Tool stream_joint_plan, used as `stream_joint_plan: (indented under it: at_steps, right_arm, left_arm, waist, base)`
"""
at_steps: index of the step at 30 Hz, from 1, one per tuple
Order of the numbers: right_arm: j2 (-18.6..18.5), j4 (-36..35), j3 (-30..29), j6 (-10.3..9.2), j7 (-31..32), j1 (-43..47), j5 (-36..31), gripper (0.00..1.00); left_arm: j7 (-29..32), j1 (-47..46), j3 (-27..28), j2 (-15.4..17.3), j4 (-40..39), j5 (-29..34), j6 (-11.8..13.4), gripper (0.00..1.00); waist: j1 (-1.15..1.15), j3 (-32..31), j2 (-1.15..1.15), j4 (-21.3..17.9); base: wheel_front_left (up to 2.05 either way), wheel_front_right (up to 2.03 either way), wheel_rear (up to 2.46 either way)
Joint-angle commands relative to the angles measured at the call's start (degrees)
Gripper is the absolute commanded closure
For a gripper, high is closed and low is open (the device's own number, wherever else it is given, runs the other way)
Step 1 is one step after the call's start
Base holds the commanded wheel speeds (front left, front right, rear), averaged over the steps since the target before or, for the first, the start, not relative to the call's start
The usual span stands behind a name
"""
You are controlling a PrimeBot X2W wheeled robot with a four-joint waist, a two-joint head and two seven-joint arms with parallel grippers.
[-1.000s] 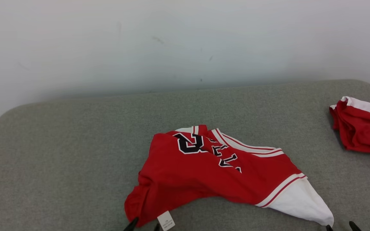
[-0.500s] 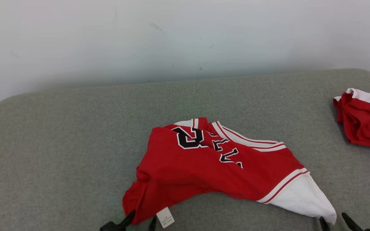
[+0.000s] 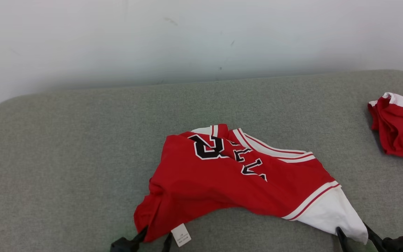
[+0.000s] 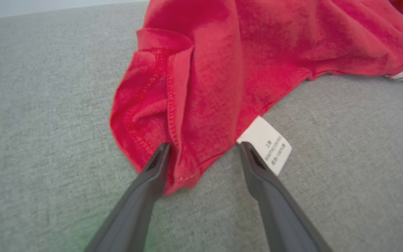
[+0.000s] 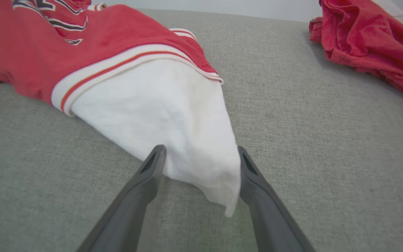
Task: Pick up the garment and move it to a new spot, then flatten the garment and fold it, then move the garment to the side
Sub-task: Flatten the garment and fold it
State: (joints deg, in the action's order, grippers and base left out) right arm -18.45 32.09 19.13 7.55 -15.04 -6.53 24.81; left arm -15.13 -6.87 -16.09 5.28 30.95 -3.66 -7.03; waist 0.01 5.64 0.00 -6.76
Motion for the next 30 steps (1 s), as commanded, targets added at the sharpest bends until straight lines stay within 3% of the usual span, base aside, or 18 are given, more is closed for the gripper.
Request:
stream_joint_plan:
  at_steps: [1, 9, 10, 11, 12, 13, 21, 25, 30]
  right_arm:
    - [-0.07, 0.28, 0.29, -0.13, -0.15, -0.98, 0.55, 0.0]
    - [0.81, 0.11, 1.79, -0.13, -0.15, -2.7, 1.51, 0.0]
    - [0.76, 0.09, 2.2, -0.13, -0.16, -2.76, 1.8, 0.11]
    - [0.7, -0.07, 2.58, -0.13, -0.16, -2.81, 2.28, 0.61]
    - [0.66, -0.4, 2.95, -0.13, -0.15, -2.87, 2.83, 0.82]
    - [0.57, -0.76, 3.31, -0.13, -0.15, -2.85, 3.52, 1.0]
    - [-0.47, -8.44, 2.26, -0.13, -0.15, -0.26, 13.26, 1.0]
    - [-1.32, -14.55, -0.1, -0.13, -0.16, 1.75, 18.99, 1.0]
    - [-3.87, -24.28, -2.75, -0.13, -0.16, 3.83, 27.33, 1.0]
  left_arm:
    - [0.02, -0.64, -0.06, 0.52, 0.16, 0.37, 0.04, 0.0]
    - [0.03, -1.93, -0.64, 0.43, 0.29, 0.15, -0.11, 0.0]
    - [0.03, -2.02, -0.91, 0.38, 0.61, -0.12, -0.17, 0.38]
    - [0.04, -2.13, -1.2, 0.35, 0.88, -0.37, -0.23, 0.65]
    - [0.04, -2.12, -1.49, 0.3, 1.08, -0.71, -0.28, 0.98]
    - [0.04, -2.1, -1.85, 0.23, 1.19, -0.88, -0.35, 1.0]
    - [0.02, 0.06, -5.2, 0.83, -2.15, -8.27, -0.39, 1.0]
    - [0.83, 2.09, -7.7, 1.34, -7.6, -18.14, -0.42, 1.0]
    - [5.86, 3.14, -10.36, 4.97, -20.36, -30.54, -0.41, 1.0]
  waist:
    - [-0.01, 0.43, 0.0, 0.11]
    - [-0.01, 2.04, 0.0, 0.57]
    - [-0.01, 2.1, 0.0, 0.65]
    - [-0.01, 2.13, 0.0, 0.71]
    - [-0.01, 2.11, 0.0, 0.76]
    - [-0.01, 2.01, 0.0, 0.81]
    - [-0.01, -1.14, 0.0, 0.77]
    - [-0.01, -3.54, 0.0, 0.82]
    - [-0.01, -6.12, 0.0, 1.13]
  base:
    - [0.0, 0.0, 0.0]
    - [0.0, 0.0, 0.0]
    - [0.0, 0.0, 0.0]
    - [0.0, 0.0, 0.0]
    - [0.0, 0.0, 0.0]
    - [0.0, 0.0, 0.0]
    - [0.0, 0.0, 0.0]
    - [0.0, 0.0, 0.0]
    - [0.0, 0.0, 0.0]
